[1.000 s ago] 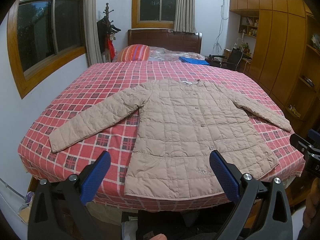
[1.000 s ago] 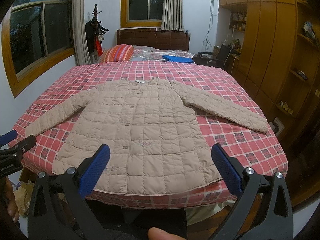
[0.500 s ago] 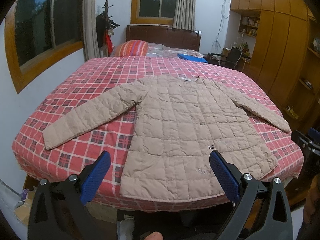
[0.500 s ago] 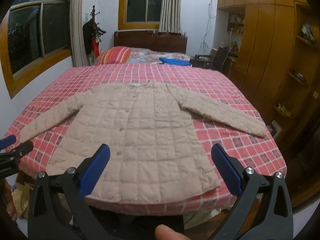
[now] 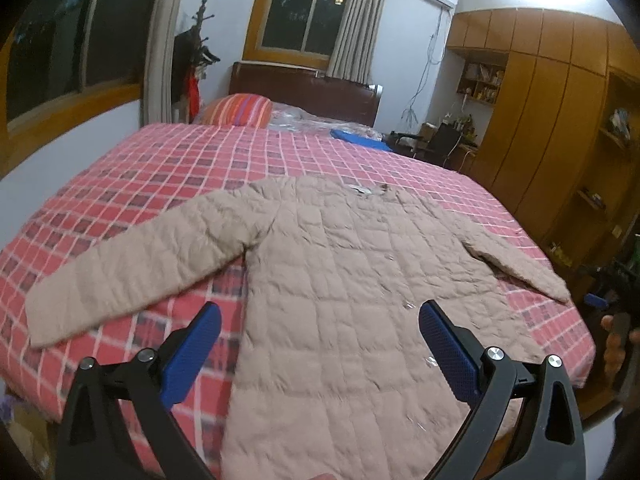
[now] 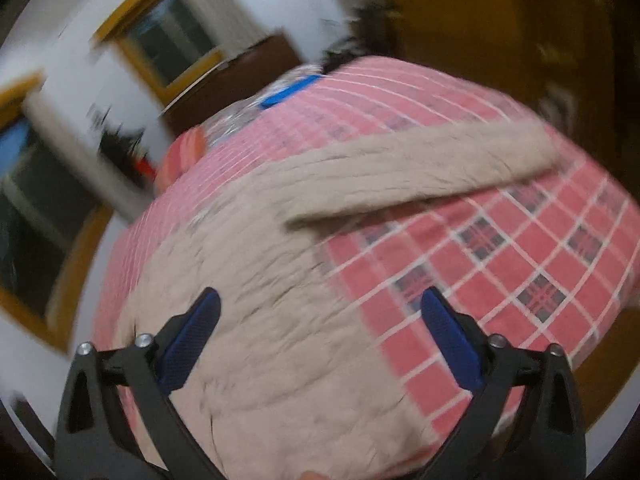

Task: Fold large clothes
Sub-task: 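Grasp the jacket sleeve cuff nearest the right gripper and lift it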

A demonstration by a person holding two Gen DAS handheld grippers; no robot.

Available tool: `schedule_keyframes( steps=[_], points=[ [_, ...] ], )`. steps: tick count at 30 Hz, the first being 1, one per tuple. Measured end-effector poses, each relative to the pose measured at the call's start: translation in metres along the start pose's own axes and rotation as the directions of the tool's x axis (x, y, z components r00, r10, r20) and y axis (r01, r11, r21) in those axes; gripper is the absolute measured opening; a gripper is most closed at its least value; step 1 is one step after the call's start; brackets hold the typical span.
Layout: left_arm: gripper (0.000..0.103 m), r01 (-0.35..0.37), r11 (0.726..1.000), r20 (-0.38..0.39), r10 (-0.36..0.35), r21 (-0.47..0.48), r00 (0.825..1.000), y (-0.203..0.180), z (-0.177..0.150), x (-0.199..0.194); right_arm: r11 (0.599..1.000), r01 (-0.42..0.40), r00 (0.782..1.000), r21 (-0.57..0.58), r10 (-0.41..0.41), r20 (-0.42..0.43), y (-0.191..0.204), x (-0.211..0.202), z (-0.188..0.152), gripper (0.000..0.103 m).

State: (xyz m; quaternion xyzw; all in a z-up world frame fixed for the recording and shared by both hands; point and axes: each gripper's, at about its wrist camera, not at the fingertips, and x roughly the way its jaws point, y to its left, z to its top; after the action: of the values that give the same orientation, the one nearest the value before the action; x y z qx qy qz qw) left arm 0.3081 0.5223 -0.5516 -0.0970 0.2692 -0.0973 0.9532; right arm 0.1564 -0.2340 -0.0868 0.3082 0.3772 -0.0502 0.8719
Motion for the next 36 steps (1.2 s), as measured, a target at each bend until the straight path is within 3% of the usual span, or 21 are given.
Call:
schedule_keyframes(
  steps=[1, 3, 5, 8, 12, 14, 21, 29, 32, 34, 36],
  points=[
    [0.099, 0.004, 1.0, -0.007, -0.004, 0.0, 1.0, 0.001, 0.003, 0.006, 0.999, -0.003, 1.0, 0.049, 0.004, -0.008, -0.016, 0.006, 0.008, 0.067],
    [0.099, 0.042, 0.999, -0.03, -0.042, -0.01, 0.999, 0.003, 0.012, 0.02, 0.977, -0.033, 0.999, 0.209, 0.038, -0.023, -0.065, 0.027, 0.03, 0.055],
    [0.099, 0.073, 0.997, -0.066, -0.075, -0.029, 0.995, 0.004, 0.019, 0.033, 0.935, -0.06, 0.998, 0.35, 0.059, 0.012, -0.106, 0.035, 0.043, 0.054],
    [0.099, 0.082, 0.995, -0.09, -0.086, -0.048, 0.992, 0.005, 0.027, 0.051, 0.829, -0.09, 0.994, 0.552, 0.045, 0.095, -0.173, 0.042, 0.055, 0.053],
    [0.099, 0.086, 0.994, -0.095, -0.092, -0.062, 0.991, 0.005, 0.034, 0.07, 0.742, -0.113, 0.985, 0.661, -0.003, 0.171, -0.228, 0.042, 0.059, 0.053],
    [0.099, 0.084, 0.994, -0.1, -0.091, -0.072, 0.991, 0.006, 0.037, 0.08, 0.724, -0.117, 0.981, 0.679, -0.02, 0.191, -0.244, 0.044, 0.06, 0.053],
    [0.099, 0.075, 0.993, -0.151, -0.088, -0.091, 0.985, 0.002, 0.039, 0.11, 0.702, -0.106, 0.982, 0.705, -0.036, 0.184, -0.273, 0.064, 0.071, 0.05],
    [0.099, 0.071, 0.995, -0.162, -0.082, -0.074, 0.983, -0.009, 0.043, 0.12, 0.717, -0.144, 0.98, 0.682, 0.006, 0.201, -0.28, 0.086, 0.098, 0.05],
    [0.099, 0.077, 0.994, -0.162, -0.088, -0.075, 0.983, -0.011, 0.045, 0.12, 0.729, -0.15, 0.981, 0.667, 0.024, 0.194, -0.274, 0.093, 0.111, 0.038],
    [0.099, 0.078, 0.994, -0.171, -0.09, -0.075, 0.981, -0.011, 0.046, 0.121, 0.739, -0.155, 0.98, 0.656, 0.034, 0.194, -0.271, 0.095, 0.118, 0.019],
    [0.099, 0.084, 0.994, -0.192, -0.095, -0.065, 0.977, -0.011, 0.045, 0.124, 0.758, -0.142, 0.981, 0.637, 0.023, 0.191, -0.267, 0.094, 0.126, 0.013]
  ],
)
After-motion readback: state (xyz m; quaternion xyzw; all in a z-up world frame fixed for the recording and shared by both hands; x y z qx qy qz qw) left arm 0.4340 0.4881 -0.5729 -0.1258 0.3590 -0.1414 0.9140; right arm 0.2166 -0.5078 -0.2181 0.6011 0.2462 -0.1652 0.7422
